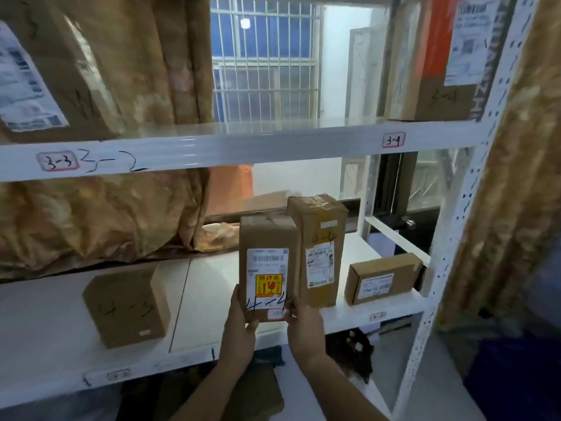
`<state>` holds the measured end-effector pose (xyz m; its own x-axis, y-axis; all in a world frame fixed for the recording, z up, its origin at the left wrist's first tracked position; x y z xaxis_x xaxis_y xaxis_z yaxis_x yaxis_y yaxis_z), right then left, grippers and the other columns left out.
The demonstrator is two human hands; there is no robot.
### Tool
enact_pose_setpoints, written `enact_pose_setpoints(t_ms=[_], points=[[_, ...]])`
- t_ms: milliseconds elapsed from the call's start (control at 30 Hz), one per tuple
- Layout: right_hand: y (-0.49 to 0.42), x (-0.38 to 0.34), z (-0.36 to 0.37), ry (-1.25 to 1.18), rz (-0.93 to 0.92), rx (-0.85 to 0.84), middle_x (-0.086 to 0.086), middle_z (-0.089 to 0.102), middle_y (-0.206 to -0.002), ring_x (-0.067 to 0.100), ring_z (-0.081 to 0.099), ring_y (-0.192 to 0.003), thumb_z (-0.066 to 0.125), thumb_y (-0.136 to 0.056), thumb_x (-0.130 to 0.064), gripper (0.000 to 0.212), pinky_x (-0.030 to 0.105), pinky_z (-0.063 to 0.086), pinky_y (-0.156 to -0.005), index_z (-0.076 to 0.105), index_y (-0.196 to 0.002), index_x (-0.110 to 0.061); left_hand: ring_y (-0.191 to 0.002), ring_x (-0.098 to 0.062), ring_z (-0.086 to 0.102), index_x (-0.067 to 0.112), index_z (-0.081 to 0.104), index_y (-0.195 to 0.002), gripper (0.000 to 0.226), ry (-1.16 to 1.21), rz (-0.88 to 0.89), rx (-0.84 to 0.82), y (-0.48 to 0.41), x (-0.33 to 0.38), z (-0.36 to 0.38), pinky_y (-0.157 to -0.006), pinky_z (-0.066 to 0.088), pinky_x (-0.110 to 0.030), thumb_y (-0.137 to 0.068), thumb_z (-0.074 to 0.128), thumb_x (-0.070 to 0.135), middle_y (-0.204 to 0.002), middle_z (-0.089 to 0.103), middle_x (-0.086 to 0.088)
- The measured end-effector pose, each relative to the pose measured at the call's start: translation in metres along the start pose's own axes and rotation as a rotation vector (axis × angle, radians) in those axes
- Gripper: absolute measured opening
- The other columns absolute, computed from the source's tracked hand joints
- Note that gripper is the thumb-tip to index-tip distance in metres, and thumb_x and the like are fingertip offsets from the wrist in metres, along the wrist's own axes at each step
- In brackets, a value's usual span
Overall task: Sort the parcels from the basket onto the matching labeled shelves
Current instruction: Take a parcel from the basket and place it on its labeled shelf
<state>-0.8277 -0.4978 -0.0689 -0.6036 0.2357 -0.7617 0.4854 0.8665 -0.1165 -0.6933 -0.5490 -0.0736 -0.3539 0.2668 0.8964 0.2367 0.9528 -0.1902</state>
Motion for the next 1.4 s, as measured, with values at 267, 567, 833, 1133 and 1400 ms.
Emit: enact_pose_setpoints(t_ms=[267, 567, 833, 1133, 1400], points=[[-0.058, 0.044, 0.059, -0.165, 0.087, -0.024, -0.001, 0.068, -0.11, 0.014, 0.063, -0.106, 0.05, -0.097, -0.009, 0.026, 0.026, 0.052, -0.094, 0.064, -0.118, -0.017, -0.132, -0.023, 0.043, 0.019, 0.025, -0.144, 0.064, 0.026, -0.117, 0.102, -0.048, -0.069, 0.033, -0.109, 0.033, -0.037, -0.09, 0.057, 0.007, -0.145, 0.042, -0.003], [-0.088, 0.076, 0.102, -0.4, 0.089, -0.193, -0.013, 0.068, -0.11, -0.001, 0.064, -0.101, 0.055, -0.094, -0.008, 0.032, 0.022, 0.055, -0.089, 0.059, -0.111, -0.034, -0.118, -0.022, 0.055, 0.023, 0.043, -0.128, 0.033, 0.062, -0.103, 0.092, -0.078, -0.104, 0.057, -0.102, 0.046, -0.042, -0.096, 0.048, 0.016, -0.124, 0.057, 0.0], [-0.09, 0.092, 0.103, -0.19, 0.097, -0.27, 0.005, 0.044, -0.146, 0.022, 0.041, -0.135, 0.048, -0.09, 0.005, 0.07, 0.035, 0.037, -0.114, 0.022, -0.151, -0.016, -0.1, 0.004, 0.052, 0.043, 0.032, -0.128, 0.039, -0.067, -0.148, 0.048, -0.085, -0.127, 0.081, -0.088, 0.042, -0.009, -0.1, 0.04, 0.017, -0.114, 0.049, 0.024], [-0.086, 0.108, 0.096, -0.244, 0.121, -0.209, 0.004, 0.042, -0.145, 0.021, 0.038, -0.135, 0.049, -0.087, 0.006, 0.069, 0.037, 0.036, -0.115, 0.028, -0.149, -0.016, -0.109, -0.002, 0.048, 0.042, 0.027, -0.132, 0.047, -0.102, -0.129, 0.057, -0.081, -0.129, 0.094, -0.082, 0.042, -0.003, -0.097, 0.045, 0.016, -0.121, 0.048, 0.022], [-0.085, 0.106, 0.09, -0.332, 0.149, -0.149, 0.006, 0.041, -0.147, 0.024, 0.038, -0.137, 0.05, -0.087, 0.007, 0.066, 0.041, 0.035, -0.115, 0.031, -0.148, -0.011, -0.138, -0.025, 0.036, 0.017, 0.016, -0.149, 0.062, -0.154, -0.171, 0.031, -0.077, -0.126, 0.1, -0.11, 0.035, -0.05, -0.096, 0.046, 0.009, -0.148, 0.038, -0.005]])
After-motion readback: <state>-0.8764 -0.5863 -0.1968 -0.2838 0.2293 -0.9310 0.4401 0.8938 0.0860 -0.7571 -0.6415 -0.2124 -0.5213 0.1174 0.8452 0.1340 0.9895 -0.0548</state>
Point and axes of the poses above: each hand's wrist, its own y-axis away from the middle knuckle, its own z-axis out of the palm, x = y × z, the point moved 7 cm from there along -y, towards the middle knuckle
